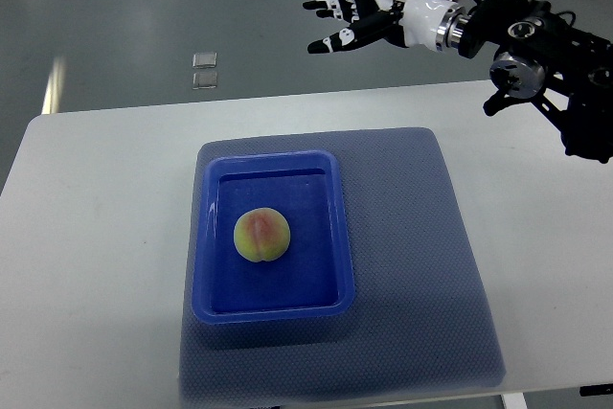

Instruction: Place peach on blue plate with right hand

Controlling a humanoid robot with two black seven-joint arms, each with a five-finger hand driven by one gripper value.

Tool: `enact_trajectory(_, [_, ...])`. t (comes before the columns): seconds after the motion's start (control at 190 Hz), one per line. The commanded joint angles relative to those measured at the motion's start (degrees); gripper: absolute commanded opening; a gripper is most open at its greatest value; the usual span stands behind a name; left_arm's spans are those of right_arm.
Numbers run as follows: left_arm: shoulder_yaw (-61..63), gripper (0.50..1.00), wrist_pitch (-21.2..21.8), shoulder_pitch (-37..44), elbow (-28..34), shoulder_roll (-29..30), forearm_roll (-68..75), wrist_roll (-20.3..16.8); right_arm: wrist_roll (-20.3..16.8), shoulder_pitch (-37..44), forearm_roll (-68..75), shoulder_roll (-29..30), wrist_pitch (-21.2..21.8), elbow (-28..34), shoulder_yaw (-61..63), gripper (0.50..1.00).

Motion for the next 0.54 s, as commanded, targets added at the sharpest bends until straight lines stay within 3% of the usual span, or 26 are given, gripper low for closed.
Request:
enact_trajectory(0.0, [-0.09, 1.000, -0.09, 0.00, -0.09, 0.00, 0.08, 0.00, 0.12, -8.64, 7.79, 1.34, -1.76, -0.33, 11.83, 0.930])
enact_trajectory(0.121, [-0.09, 1.000, 0.00, 0.00, -0.09, 0.00, 0.08, 0.00, 0.47, -15.76, 14.47, 5.04, -2.64, -1.30, 20.79, 0.930])
enact_trajectory(0.21, [-0.09, 1.000, -0.09, 0.00, -0.09, 0.00, 0.08, 0.00, 3.19, -19.36, 18.16, 8.20, -2.55, -3.40, 25.62, 0.930])
enact_trajectory(0.378, [-0.09, 1.000, -0.09, 0.00, -0.27, 0.00, 0.17, 0.00, 8.63, -21.21, 22.28, 10.48, -1.68, -8.40, 27.38, 0.930])
enact_trajectory(0.531, [-0.09, 1.000, -0.09, 0.00, -0.18, 0.00, 0.17, 0.00, 8.91, -22.26, 23.78, 11.80, -1.32, -9.12, 27.47, 0.930])
